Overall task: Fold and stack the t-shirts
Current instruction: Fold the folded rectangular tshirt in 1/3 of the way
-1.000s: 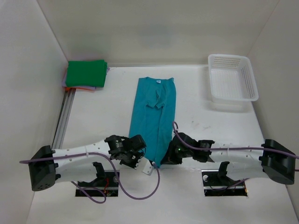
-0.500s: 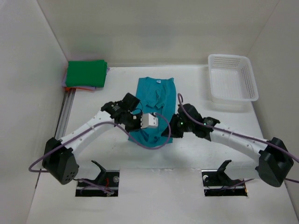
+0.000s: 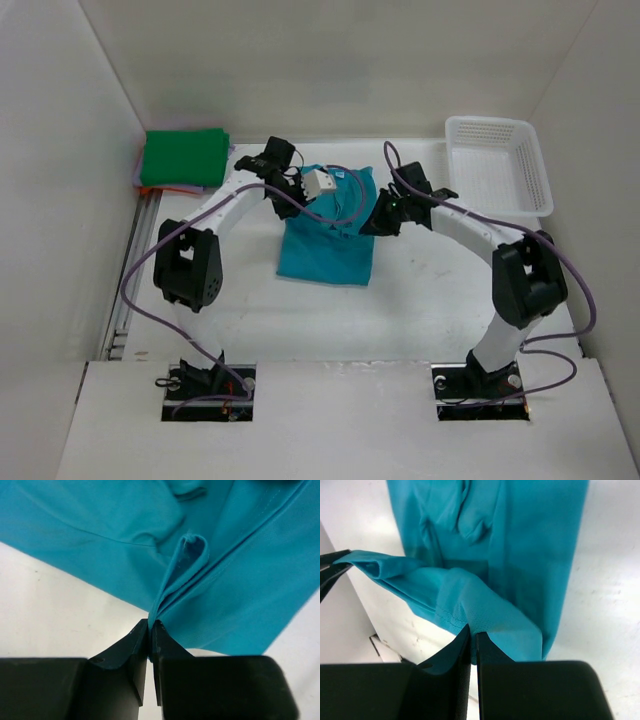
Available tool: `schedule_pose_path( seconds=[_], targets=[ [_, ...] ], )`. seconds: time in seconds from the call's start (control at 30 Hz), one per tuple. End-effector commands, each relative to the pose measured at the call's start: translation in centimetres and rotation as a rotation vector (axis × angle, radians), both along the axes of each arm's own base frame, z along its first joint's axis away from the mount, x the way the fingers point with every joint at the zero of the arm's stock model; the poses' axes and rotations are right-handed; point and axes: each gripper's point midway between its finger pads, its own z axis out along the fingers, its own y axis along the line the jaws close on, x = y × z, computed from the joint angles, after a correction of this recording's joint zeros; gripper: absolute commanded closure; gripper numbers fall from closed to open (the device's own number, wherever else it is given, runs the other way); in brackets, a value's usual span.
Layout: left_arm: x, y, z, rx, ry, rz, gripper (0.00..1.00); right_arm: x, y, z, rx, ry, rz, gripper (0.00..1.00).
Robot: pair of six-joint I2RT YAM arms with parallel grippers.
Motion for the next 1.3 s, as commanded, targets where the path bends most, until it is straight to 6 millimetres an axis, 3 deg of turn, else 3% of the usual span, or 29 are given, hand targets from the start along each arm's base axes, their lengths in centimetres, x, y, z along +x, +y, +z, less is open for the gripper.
schedule_pose_path(
  seconds=[0.0,0.3,0.5,0.67,0.8,0.87,0.97,1.07,1.13,1.27],
  targets=[
    [2.8,-0.5,1.6,-0.035,-0.067,0.04,0.93,1.9,0.2,0.8,0.015,-0.028,0.047,0.91],
    [6.0,-1.0,-0.3,-0.037,-0.091,0.05,0.89,5.7,-0.7,-1.0,0.033,0.004,0.024,0.88],
    [8.0,-0.9,-0.9,-0.048,-0.125,0.072,0.8,7.6,-0.1,-1.9,0.087,0.02,0.063,0.66],
    [11.2,0.6,-0.6,-0.037,-0.202,0.148,0.72,11.6,-1.7,0.1,0.07,-0.077,0.015,0.52],
    [13.7,2.1,2.9,-0.047,-0.302,0.206,0.67,14.0,-3.3,3.0,0.077,-0.151,-0.026,0.44],
    [13.1,2.0,4.1,-0.059,-0.314,0.181,0.6,13.9,-3.5,4.0,0.085,-0.168,-0.013,0.42],
    [11.2,2.1,3.3,-0.052,-0.263,0.154,0.52,12.6,-4.0,4.0,0.058,-0.165,-0.005,0.44],
    [9.4,2.2,1.6,-0.056,-0.181,0.159,0.49,10.4,-4.9,3.0,0.004,-0.151,-0.012,0.51],
    [7.9,1.5,0.8,-0.093,-0.122,0.163,0.46,8.1,-4.5,1.9,-0.042,-0.139,0.015,0.57],
    [7.9,1.1,-0.6,-0.114,-0.086,0.207,0.42,5.6,-3.7,-0.5,-0.12,-0.12,0.029,0.55]
  ],
)
